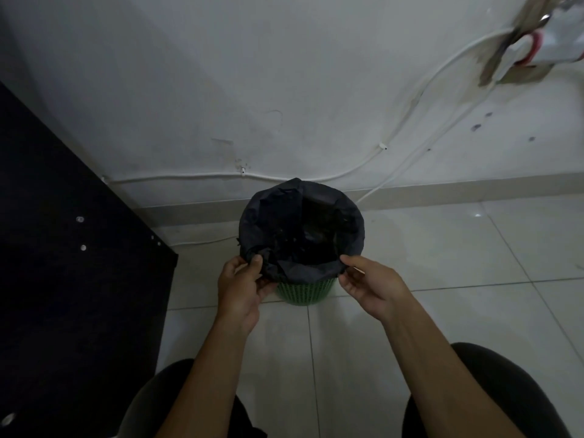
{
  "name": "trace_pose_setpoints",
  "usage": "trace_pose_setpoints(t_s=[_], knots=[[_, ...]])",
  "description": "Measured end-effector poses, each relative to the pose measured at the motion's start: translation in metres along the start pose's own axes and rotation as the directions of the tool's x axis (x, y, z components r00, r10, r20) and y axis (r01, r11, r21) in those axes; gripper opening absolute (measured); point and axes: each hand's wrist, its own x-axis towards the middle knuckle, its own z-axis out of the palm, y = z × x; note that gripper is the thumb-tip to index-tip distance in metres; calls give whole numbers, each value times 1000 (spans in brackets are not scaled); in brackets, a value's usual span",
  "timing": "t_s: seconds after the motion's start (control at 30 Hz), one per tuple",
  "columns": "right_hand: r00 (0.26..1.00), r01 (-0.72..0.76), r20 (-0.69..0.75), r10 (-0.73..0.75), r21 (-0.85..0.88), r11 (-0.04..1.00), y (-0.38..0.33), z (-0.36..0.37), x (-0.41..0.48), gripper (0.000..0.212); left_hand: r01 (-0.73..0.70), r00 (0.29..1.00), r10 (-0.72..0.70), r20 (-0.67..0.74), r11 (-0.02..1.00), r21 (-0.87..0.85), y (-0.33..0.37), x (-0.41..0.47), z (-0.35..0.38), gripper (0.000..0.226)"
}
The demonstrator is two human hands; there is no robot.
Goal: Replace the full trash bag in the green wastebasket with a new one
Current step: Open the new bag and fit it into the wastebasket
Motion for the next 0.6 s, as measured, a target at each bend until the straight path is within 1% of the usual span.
trace_pose_setpoints(t_s=[0.1, 0.2, 0.3, 0.37, 0.43, 0.47, 0.5, 0.53, 0.57, 0.6], knots=[[1000, 24, 16, -24, -30, 999, 3, 1, 1, 9, 43, 999, -42, 8, 998, -53, 1, 4, -1, 36], [995, 93, 37, -93, 1, 996, 10, 9, 1, 15, 36, 999, -39, -27, 995, -88, 0, 7, 1, 37], [985, 151, 71, -155, 49, 987, 25, 20, -2, 18, 83, 996, -83, -12, 996, -24, -9, -5, 9, 37], [975, 205, 91, -202, -29, 978, 39, 30, -6, 19, 105, 994, -102, -35, 992, 74, -19, -16, 16, 41], [952, 289, 153, -264, -184, 939, 48, 36, -10, 17, 86, 994, -76, -81, 989, 123, -23, -20, 17, 37], [936, 335, 209, -283, -282, 899, 49, 37, -12, 15, 87, 993, -76, -93, 990, 110, -20, -18, 15, 34], [917, 388, 263, -300, -413, 824, 46, 34, -11, 12, 104, 991, -98, -86, 993, 64, -14, -15, 11, 31], [899, 436, 295, -323, -552, 711, 40, 30, -10, 9, 132, 989, -132, -65, 991, 5, -7, -12, 7, 28], [885, 460, 292, -364, -675, 577, 32, 25, -9, 9, 162, 986, -164, -41, 985, -53, -1, -9, 3, 24], [864, 459, 260, -431, -758, 462, 24, 18, -7, 13, 179, 983, -181, -23, 980, -85, 5, -7, -1, 19]])
